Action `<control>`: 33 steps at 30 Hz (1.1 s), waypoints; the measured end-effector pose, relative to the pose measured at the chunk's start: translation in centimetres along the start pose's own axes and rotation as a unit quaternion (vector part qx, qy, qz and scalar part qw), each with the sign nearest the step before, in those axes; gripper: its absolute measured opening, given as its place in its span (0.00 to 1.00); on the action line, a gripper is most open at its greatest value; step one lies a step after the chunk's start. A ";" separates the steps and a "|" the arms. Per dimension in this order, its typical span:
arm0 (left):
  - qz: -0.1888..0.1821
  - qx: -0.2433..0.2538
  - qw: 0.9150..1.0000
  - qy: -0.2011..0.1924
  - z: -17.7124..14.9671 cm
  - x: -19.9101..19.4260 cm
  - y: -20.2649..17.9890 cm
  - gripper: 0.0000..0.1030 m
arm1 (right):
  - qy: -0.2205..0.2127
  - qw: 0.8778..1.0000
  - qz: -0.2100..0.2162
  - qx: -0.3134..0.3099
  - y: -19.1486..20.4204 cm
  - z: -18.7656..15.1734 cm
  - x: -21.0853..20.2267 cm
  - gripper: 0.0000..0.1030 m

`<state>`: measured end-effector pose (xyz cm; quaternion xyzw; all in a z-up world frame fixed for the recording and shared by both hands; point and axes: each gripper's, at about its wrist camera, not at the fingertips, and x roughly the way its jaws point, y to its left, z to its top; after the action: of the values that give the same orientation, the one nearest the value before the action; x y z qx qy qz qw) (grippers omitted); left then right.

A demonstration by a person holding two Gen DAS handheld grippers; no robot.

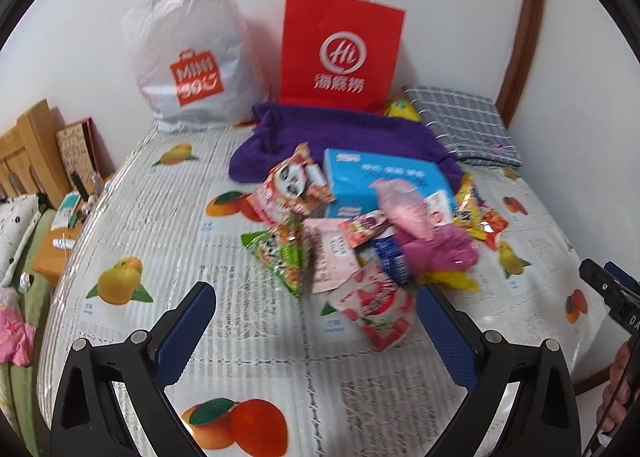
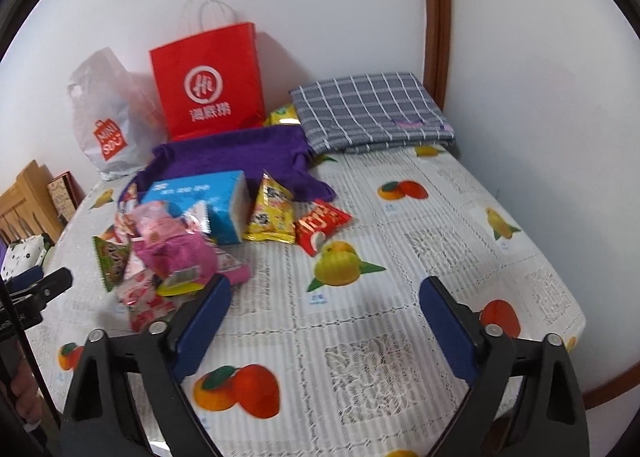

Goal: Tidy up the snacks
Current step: 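Move left gripper to green triangular bag while right gripper approaches small red packet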

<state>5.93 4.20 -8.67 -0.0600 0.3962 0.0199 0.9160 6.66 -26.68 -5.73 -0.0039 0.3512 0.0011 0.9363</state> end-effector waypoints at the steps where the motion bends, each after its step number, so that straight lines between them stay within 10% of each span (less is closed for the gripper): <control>1: 0.003 -0.003 1.000 0.005 0.0 0.6 0.3 0.98 | 0.007 1.000 0.003 0.007 -0.3 -0.1 0.8 0.86; 17: 0.012 -0.048 0.998 0.035 0.5 7.2 4.7 0.93 | 0.064 0.997 0.024 0.043 -0.9 2.2 12.7 0.63; 33: 0.006 -0.061 0.997 0.040 -0.5 10.2 6.1 0.93 | 0.096 0.993 0.038 0.048 0.2 4.2 19.4 0.62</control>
<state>12.06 10.10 -17.03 -0.1143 0.4313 0.0476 0.8937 24.06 -26.50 -15.36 0.0541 0.4394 0.0200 0.8965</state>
